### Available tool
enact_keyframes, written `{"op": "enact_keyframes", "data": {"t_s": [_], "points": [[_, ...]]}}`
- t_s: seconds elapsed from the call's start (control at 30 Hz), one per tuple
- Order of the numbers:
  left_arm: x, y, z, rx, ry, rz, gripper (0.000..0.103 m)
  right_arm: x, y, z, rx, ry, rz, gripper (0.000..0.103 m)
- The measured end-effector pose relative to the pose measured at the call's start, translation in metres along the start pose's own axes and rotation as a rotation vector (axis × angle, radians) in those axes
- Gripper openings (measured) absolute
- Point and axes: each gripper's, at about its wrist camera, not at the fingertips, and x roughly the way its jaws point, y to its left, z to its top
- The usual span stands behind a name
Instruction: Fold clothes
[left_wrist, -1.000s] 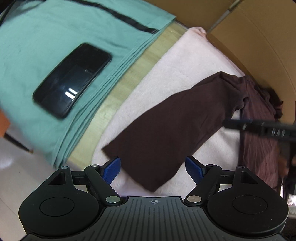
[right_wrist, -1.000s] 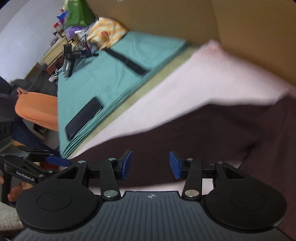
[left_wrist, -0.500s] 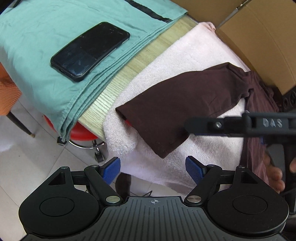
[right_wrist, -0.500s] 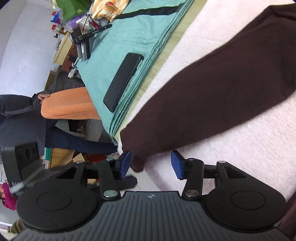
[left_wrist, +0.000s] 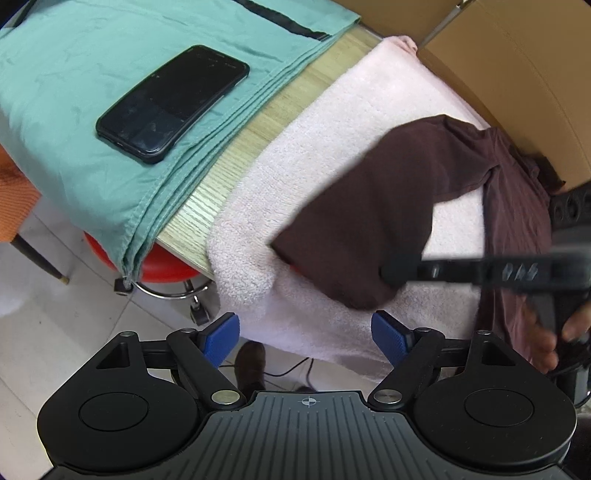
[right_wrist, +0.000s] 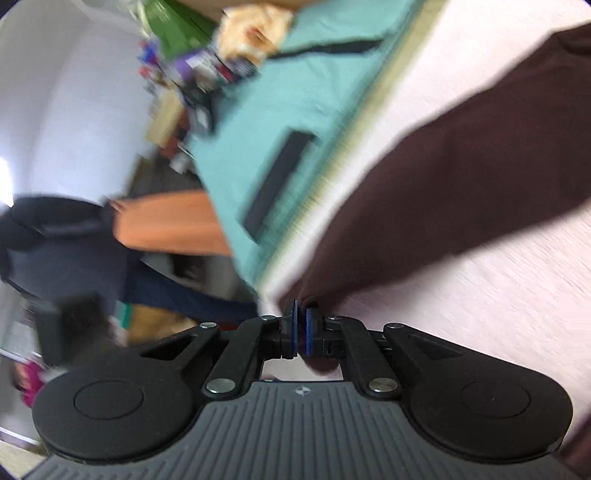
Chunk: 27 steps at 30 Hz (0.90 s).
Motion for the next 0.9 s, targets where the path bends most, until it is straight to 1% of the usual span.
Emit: {"op": "enact_keyframes", "data": {"t_s": [0.03, 0.07, 0.17, 0.2, 0.23, 0.27, 0.33, 0.37, 0.4, 0.5, 0.53, 0.67, 0.77, 0.8, 0.87, 0.9], "points": [[0.0, 0.001, 0.001, -0.005, -0.002, -0.003, 0.088, 0.004, -0.003, -0.005, -0.001, 0.029, -0.036, 0.007], [0.0, 0.003, 0.002, -0.014, -0.006, -0.01, 0.088, 0.004, -0.005, -0.01, -0.01, 0.033, -0.048, 0.005], [0.0, 0.003, 0.005, -0.04, -0.016, -0.044, 0.088, -0.003, -0.003, -0.018, -0.021, 0.028, -0.06, 0.008], [0.001, 0.003, 0.005, -0.046, -0.019, -0.055, 0.088, -0.005, -0.003, -0.019, -0.023, 0.026, -0.065, 0.012], [0.001, 0.001, 0.006, -0.042, -0.024, -0.062, 0.088, -0.009, -0.002, -0.021, -0.029, 0.022, -0.068, 0.018], [0.002, -0.002, 0.007, -0.037, -0.029, -0.066, 0.088, -0.014, -0.001, -0.022, -0.038, 0.017, -0.072, 0.022], [0.005, -0.006, 0.008, -0.029, -0.038, -0.074, 0.088, -0.023, 0.001, -0.025, -0.055, 0.006, -0.08, 0.037], [0.007, -0.005, 0.008, -0.039, -0.043, -0.079, 0.088, -0.026, 0.001, -0.026, -0.06, 0.0, -0.086, 0.039], [0.009, -0.004, 0.009, -0.049, -0.047, -0.085, 0.088, -0.029, 0.001, -0.028, -0.068, -0.002, -0.091, 0.04], [0.013, 0.004, 0.012, -0.121, -0.064, -0.108, 0.088, -0.034, 0.001, -0.033, -0.085, -0.001, -0.116, 0.045], [0.013, 0.007, 0.013, -0.143, -0.075, -0.11, 0.088, -0.035, 0.001, -0.034, -0.087, 0.002, -0.123, 0.045], [0.014, 0.011, 0.017, -0.188, -0.106, -0.113, 0.088, -0.034, -0.001, -0.042, -0.074, 0.014, -0.132, 0.046], [0.016, 0.008, 0.02, -0.191, -0.12, -0.099, 0.087, -0.033, -0.001, -0.043, -0.064, 0.011, -0.13, 0.046], [0.017, 0.006, 0.019, -0.192, -0.133, -0.086, 0.085, -0.034, -0.001, -0.043, -0.063, 0.011, -0.13, 0.046], [0.016, -0.001, 0.018, -0.19, -0.16, -0.041, 0.073, -0.034, -0.001, -0.043, -0.06, 0.01, -0.13, 0.047], [0.015, -0.004, 0.017, -0.182, -0.171, -0.019, 0.046, -0.033, -0.002, -0.043, -0.058, 0.01, -0.129, 0.047]]}}
